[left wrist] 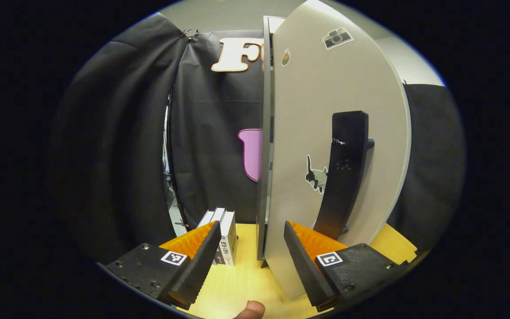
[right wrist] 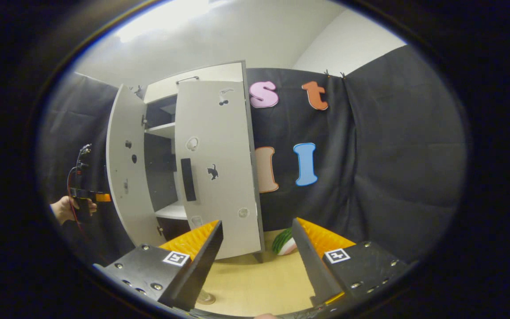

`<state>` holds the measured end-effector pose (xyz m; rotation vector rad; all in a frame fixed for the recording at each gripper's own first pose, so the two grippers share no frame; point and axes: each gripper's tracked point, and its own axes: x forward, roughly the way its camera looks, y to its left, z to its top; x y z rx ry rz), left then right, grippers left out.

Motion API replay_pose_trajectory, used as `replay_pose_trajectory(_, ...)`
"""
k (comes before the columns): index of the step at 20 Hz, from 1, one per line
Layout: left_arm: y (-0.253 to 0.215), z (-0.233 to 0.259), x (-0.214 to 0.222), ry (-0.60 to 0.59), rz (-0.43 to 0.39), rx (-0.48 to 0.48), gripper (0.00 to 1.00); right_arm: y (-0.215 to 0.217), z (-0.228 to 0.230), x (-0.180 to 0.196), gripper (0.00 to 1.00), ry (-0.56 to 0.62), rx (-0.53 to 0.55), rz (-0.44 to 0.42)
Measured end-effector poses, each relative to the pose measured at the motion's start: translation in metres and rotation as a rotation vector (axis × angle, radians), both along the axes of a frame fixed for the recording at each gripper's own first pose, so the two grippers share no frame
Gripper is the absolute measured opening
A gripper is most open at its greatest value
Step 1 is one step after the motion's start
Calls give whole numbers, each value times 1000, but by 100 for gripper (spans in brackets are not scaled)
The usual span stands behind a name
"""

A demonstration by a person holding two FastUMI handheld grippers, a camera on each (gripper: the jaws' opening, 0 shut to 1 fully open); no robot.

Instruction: Grasp the bottle in the cabinet with the left hand and place it on the coaster, then close the right door with the right hand and the left door with the left hand.

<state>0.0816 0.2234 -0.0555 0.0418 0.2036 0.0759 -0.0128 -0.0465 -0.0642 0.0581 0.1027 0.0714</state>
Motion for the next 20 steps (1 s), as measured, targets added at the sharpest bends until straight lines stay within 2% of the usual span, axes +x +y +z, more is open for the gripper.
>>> replay_pose_trajectory(2,0,1,0,-8,8,7,90,1,5,0,95,-15,-10,8)
replay_pose_trajectory(3,-1,1,1,-10,10,-6,86,2,6,1,95,-21,-14,13)
replay_pose_trajectory(6,-14,-3,3,7,-9,-58,86,7,8,2,95,-31,-15,25)
replay_pose_trajectory(7,-16,0,4,-1,-9,-62,91,9,10,3,95,-37,-11,31)
replay_pose_trajectory(10,-25,3,8,-12,-18,-42,91,22,15,7,95,-50,10,75)
replay_pose_trajectory(15,-34,16,19,-63,1,-36,91,28,21,17,95,-46,-7,74)
replay_pose_trajectory(20,-44,13,28,-50,-19,-47,91,45,29,21,95,-54,14,99)
